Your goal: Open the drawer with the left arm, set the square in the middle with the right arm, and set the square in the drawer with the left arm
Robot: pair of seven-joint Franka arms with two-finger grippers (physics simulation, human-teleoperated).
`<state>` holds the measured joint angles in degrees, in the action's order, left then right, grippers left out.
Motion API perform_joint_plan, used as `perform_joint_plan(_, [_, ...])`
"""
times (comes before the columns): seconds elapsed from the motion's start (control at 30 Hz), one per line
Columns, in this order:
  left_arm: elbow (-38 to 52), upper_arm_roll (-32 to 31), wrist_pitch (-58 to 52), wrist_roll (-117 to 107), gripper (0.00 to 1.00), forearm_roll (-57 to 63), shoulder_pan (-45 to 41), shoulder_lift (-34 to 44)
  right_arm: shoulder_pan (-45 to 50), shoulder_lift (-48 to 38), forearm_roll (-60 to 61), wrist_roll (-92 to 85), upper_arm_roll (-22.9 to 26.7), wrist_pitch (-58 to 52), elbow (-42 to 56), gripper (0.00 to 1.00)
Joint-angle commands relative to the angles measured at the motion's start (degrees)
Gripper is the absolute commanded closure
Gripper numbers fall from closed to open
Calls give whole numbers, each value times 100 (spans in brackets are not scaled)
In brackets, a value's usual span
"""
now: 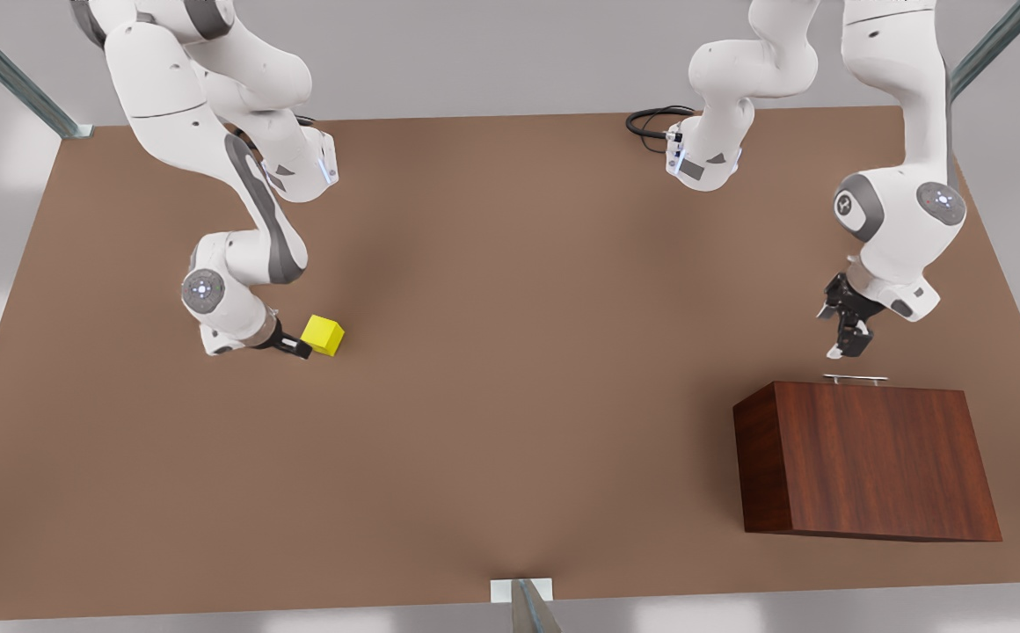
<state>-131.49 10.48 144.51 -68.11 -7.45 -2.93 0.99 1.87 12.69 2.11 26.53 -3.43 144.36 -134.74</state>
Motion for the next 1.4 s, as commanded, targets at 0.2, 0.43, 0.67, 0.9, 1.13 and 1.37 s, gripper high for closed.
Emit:
perform_joint_plan(0.2, [71, 24, 491, 123, 0, -397, 258, -512, 270, 84, 334, 177, -9, -4, -9, 0])
perform_joint_plan(0.43, [167, 33, 781, 369, 0, -441, 381, -872, 445, 181, 448, 177, 0, 4, -79, 0])
perform_joint_plan(0.67, [352, 86, 948, 492, 0, -371, 513, -1127, 489, 348, 782, 177, 0, 136, -211, 0])
perform_joint_plan(0.9, [369, 200, 956, 677, 0, -432, 531, -1294, 604, 524, 782, 169, 0, 154, -228, 0])
perform_joint_plan(1.13, [361, 191, 1001, 668, 0, -450, 522, -1400, 612, 506, 782, 142, 0, 321, -255, 34])
perform_joint_plan(1.37, [299, 200, 649, 677, 0, -441, 522, -1215, 683, 524, 782, 116, 0, 321, -255, 37])
